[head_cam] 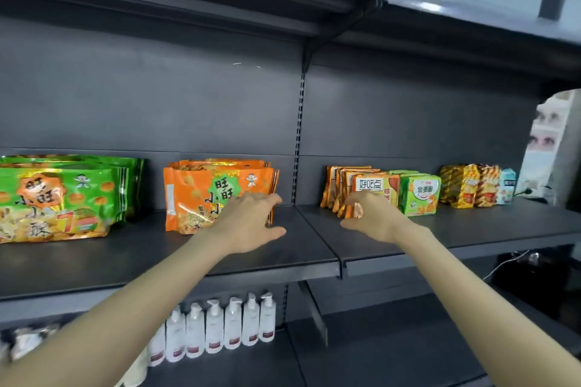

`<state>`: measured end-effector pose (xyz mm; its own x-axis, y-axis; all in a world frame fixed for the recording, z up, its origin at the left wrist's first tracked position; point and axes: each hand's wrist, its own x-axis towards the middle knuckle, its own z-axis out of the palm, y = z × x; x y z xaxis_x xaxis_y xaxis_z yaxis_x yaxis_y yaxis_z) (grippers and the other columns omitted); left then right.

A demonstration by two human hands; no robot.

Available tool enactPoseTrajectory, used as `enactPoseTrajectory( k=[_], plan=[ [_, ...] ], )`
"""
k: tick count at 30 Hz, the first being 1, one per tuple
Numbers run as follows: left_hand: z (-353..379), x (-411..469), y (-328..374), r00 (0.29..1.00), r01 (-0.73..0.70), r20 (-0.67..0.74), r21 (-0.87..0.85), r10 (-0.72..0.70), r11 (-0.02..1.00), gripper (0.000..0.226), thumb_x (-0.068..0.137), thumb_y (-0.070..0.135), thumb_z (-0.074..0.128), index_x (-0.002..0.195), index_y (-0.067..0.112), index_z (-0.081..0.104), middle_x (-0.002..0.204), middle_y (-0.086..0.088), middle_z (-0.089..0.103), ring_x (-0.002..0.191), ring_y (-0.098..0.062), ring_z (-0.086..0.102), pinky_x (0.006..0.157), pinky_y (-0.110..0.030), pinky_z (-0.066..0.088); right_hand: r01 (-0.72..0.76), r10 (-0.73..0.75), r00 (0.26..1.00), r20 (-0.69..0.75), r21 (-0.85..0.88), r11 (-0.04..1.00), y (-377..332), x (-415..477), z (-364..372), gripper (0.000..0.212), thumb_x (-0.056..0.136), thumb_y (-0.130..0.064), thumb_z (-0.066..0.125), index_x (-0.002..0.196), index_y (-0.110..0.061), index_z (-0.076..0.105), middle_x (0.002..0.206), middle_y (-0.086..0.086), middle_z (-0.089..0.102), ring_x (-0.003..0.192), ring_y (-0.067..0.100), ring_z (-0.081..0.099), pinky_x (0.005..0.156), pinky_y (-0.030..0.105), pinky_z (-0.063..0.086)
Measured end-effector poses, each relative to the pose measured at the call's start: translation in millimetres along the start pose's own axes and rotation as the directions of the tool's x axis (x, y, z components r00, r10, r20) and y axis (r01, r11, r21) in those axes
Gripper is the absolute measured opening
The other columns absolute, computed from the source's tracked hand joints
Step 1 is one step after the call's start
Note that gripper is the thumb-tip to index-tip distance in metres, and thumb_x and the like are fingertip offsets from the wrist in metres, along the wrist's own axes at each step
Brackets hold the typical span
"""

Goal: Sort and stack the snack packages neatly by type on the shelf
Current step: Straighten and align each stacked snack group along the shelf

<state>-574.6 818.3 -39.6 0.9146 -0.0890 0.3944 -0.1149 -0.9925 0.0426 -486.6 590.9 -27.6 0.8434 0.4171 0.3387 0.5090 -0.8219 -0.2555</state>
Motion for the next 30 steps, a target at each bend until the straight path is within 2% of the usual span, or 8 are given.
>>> enactPoseTrajectory(
  k=[3, 9, 15, 21, 24, 30],
  plan=[
    [10.5, 27.5, 17.5, 1.0, -0.015, 0.009, -0.002, 0.015, 1.0, 0.059, 0.088, 0.049, 0.054, 0.139, 0.022, 0.038, 0.138, -0.003, 0.049, 0.127, -0.025, 0.043, 0.105, -0.04, 0.034, -0.021, 0.021, 0.999, -0.029, 0.02, 1.0, 32.3, 13.1, -3.4, 0.047, 0.082, -0.032, 0.069, 0.123, -0.011, 0.058, 0.125, 0.008, 0.056, 0.115, 0.027, 0.053, 0.088, 0.032, 0.045],
    [46.6, 86.1, 34.6, 0.999, -0.038, -0.008, -0.05, 0.037, 0.998, 0.06, 0.089, 0.049, 0.054, 0.14, 0.023, 0.036, 0.139, -0.002, 0.049, 0.128, -0.022, 0.043, 0.101, -0.036, 0.037, -0.057, 0.058, 0.997, -0.051, 0.019, 0.998, 87.5, 52.3, 1.9, 0.051, 0.084, -0.031, 0.068, 0.129, -0.014, 0.053, 0.139, 0.008, 0.047, 0.121, 0.026, 0.049, 0.093, 0.032, 0.042],
    [99.7, 160.3, 46.5, 0.999, -0.019, 0.024, -0.185, 0.024, 0.982, 0.068, 0.085, 0.053, 0.058, 0.142, 0.024, 0.033, 0.142, -0.002, 0.046, 0.13, -0.022, 0.043, 0.105, -0.041, 0.037, -0.103, 0.103, 0.993, -0.056, 0.006, 0.995, 147.9, 103.5, 7.7, 0.052, 0.084, -0.032, 0.068, 0.13, -0.015, 0.052, 0.14, 0.007, 0.048, 0.124, 0.025, 0.047, 0.098, 0.035, 0.041],
    [138.1, 239.3, 53.7, 1.0, 0.017, 0.03, -0.391, -0.005, 0.92, 0.084, 0.079, 0.054, 0.065, 0.145, 0.022, 0.025, 0.147, 0.0, 0.039, 0.133, -0.018, 0.04, 0.106, -0.043, 0.039, -0.158, 0.161, 0.983, -0.09, 0.044, 0.987, 204.7, 153.7, 7.5, 0.072, 0.08, -0.033, 0.073, 0.139, -0.011, 0.04, 0.138, 0.011, 0.046, 0.125, 0.027, 0.044, 0.096, 0.031, 0.038],
    [159.4, 267.9, 55.2, 0.997, 0.053, 0.068, -0.493, -0.022, 0.868, 0.095, 0.074, 0.055, 0.069, 0.147, 0.023, 0.018, 0.151, 0.0, 0.033, 0.135, -0.018, 0.037, 0.108, -0.043, 0.037, -0.165, 0.172, 0.979, -0.108, 0.078, 0.983, 228.2, 172.9, 14.4, 0.087, 0.077, -0.036, 0.075, 0.145, -0.01, 0.029, 0.141, 0.011, 0.043, 0.128, 0.027, 0.041, 0.1, 0.032, 0.036],
    [191.8, 307.6, 61.9, 0.993, 0.104, 0.109, -0.636, -0.044, 0.765, 0.108, 0.067, 0.054, 0.076, 0.148, 0.028, 0.009, 0.153, 0.001, 0.026, 0.138, -0.018, 0.031, 0.111, -0.042, 0.032, -0.18, 0.21, 0.974, -0.08, 0.275, 0.944, 263.3, 202.6, 25.7, 0.106, 0.073, -0.038, 0.079, 0.15, -0.01, 0.011, 0.148, 0.008, 0.036, 0.13, 0.025, 0.043, 0.101, 0.03, 0.037]
  ],
)
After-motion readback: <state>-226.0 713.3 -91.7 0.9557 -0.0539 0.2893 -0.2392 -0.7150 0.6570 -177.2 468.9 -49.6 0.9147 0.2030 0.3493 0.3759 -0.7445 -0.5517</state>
